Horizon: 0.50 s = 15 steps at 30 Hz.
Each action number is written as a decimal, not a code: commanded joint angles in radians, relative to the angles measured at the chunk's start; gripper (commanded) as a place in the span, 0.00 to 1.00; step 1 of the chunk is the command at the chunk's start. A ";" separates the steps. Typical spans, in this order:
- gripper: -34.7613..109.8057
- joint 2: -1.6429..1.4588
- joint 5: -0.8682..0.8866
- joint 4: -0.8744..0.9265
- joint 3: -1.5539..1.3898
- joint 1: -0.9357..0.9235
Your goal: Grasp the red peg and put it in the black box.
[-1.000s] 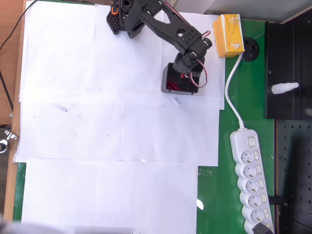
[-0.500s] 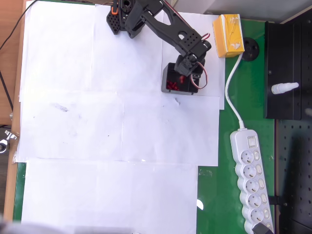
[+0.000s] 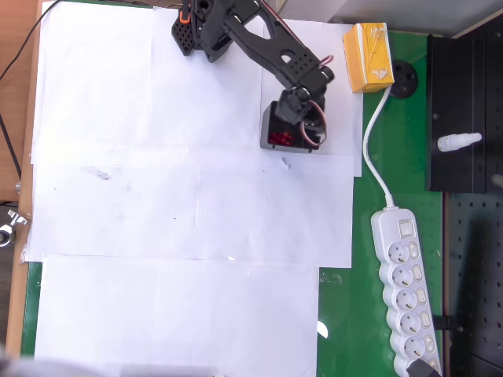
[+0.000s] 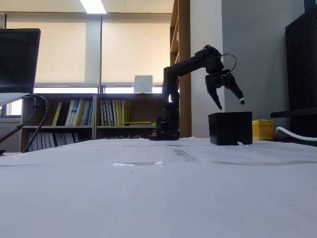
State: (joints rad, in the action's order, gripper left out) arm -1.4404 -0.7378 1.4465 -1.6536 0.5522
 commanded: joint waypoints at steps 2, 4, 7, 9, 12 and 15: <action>0.24 0.282 -0.206 -0.032 0.040 -0.176; 0.24 0.333 -0.276 -0.043 0.055 -0.250; 0.24 0.431 -0.400 -0.117 0.149 -0.345; 0.24 0.505 -0.471 -0.201 0.250 -0.402; 0.24 0.647 -0.581 -0.360 0.502 -0.477; 0.24 0.819 -0.710 -0.611 0.887 -0.540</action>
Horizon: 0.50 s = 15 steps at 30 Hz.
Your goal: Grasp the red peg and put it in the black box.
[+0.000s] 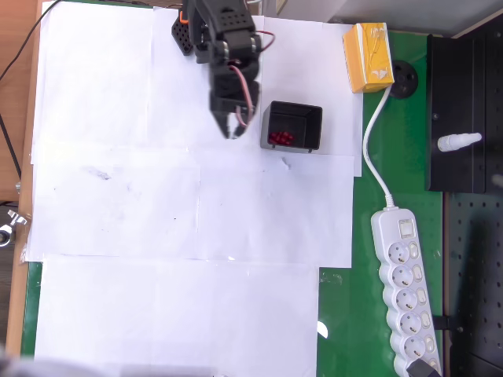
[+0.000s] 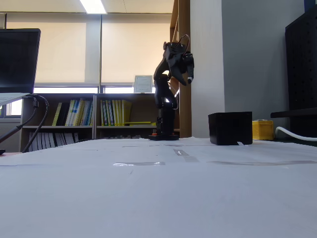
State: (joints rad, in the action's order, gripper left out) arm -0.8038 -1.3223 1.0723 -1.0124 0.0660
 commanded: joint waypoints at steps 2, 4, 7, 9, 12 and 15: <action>0.24 0.275 -0.199 -0.449 0.502 -0.097; 0.24 0.314 -0.262 -0.503 0.634 -0.129; 0.24 0.377 -0.293 -0.503 0.776 -0.155; 0.24 0.465 -0.310 -0.499 0.879 -0.161; 0.24 0.551 -0.311 -0.423 0.943 -0.158; 0.24 0.624 -0.310 -0.393 1.009 -0.156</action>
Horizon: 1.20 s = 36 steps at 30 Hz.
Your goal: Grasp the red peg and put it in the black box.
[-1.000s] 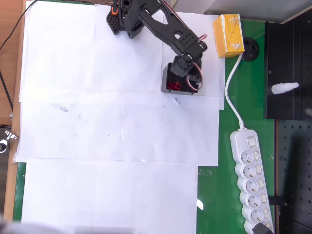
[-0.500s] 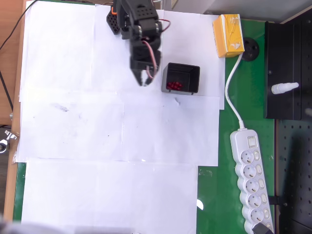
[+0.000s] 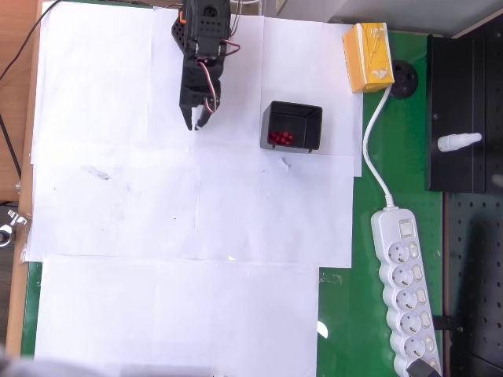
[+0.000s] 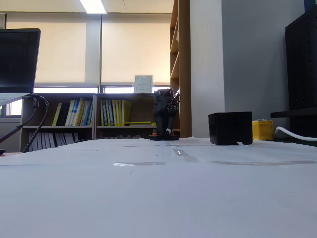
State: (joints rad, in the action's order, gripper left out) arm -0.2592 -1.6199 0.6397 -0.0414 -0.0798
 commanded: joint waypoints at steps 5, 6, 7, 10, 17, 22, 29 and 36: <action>0.24 0.216 0.017 0.212 0.101 -0.006; 0.24 0.236 0.025 0.262 0.101 -0.006; 0.24 0.264 0.040 0.322 0.101 -0.002; 0.24 0.370 0.066 0.522 0.101 0.015; 0.24 0.488 0.120 0.784 0.101 0.051; 0.24 0.488 0.107 0.776 0.101 0.051; 0.24 0.488 0.114 0.790 0.101 0.067; 0.24 0.488 0.114 0.790 0.101 0.067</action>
